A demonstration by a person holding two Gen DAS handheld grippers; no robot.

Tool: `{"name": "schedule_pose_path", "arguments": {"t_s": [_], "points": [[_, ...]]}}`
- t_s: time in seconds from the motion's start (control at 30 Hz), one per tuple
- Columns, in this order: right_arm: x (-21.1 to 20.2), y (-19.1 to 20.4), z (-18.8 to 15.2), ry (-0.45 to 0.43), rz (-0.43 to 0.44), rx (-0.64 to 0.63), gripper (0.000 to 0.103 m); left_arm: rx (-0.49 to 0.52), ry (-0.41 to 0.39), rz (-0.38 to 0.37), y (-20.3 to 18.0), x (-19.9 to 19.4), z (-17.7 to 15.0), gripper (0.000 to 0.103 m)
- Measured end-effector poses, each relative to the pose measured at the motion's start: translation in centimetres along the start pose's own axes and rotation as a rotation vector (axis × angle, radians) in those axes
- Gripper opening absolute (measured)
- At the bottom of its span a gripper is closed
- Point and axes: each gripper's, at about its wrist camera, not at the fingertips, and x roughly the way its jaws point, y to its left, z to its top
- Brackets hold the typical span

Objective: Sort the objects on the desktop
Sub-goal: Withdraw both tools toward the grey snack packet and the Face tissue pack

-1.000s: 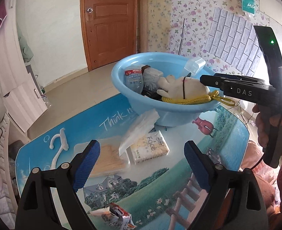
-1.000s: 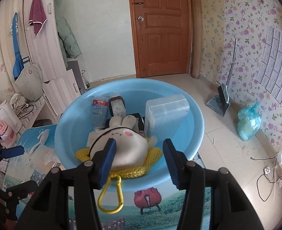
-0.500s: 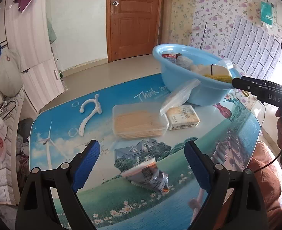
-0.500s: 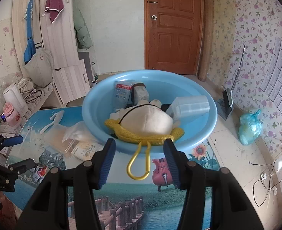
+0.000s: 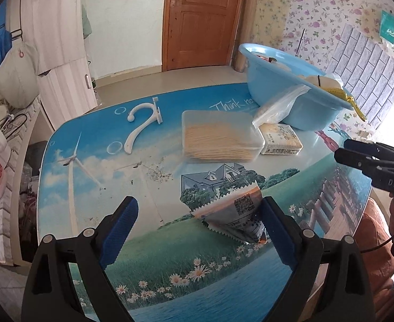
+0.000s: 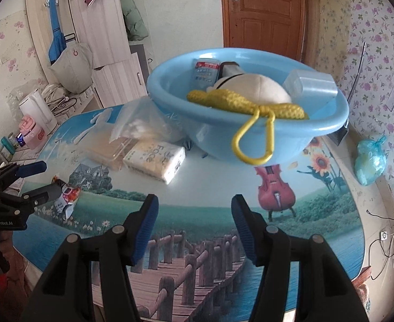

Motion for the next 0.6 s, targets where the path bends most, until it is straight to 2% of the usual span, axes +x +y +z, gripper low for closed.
{"name": "schedule_pose_path", "arguments": {"t_s": [0.2, 0.43, 0.47, 0.53, 0.57, 0.6], "points": [[0.7, 1.2, -0.6, 0.021, 0.031, -0.007, 0.056, 0.027, 0.009, -0.026, -0.9, 0.2, -0.2, 0.092], [1.5, 2.1, -0.5, 0.028, 0.057, 0.034, 0.056, 0.064, 0.057, -0.054, -2.0, 1.5, -0.8, 0.091], [1.6, 2.1, -0.3, 0.019, 0.061, 0.046, 0.057, 0.073, 0.061, -0.052, -2.2, 1.5, -0.9, 0.088], [2.1, 2.5, 0.1, 0.012, 0.055, 0.058, 0.066, 0.084, 0.071, -0.057, -2.3, 1.7, -1.0, 0.06], [2.3, 2.7, 0.3, 0.013, 0.045, 0.058, 0.074, 0.078, 0.074, -0.071, -2.3, 1.7, -1.0, 0.06], [2.6, 2.9, 0.6, 0.013, 0.041, 0.058, 0.076, 0.077, 0.073, -0.075, -2.2, 1.7, -1.0, 0.059]]}}
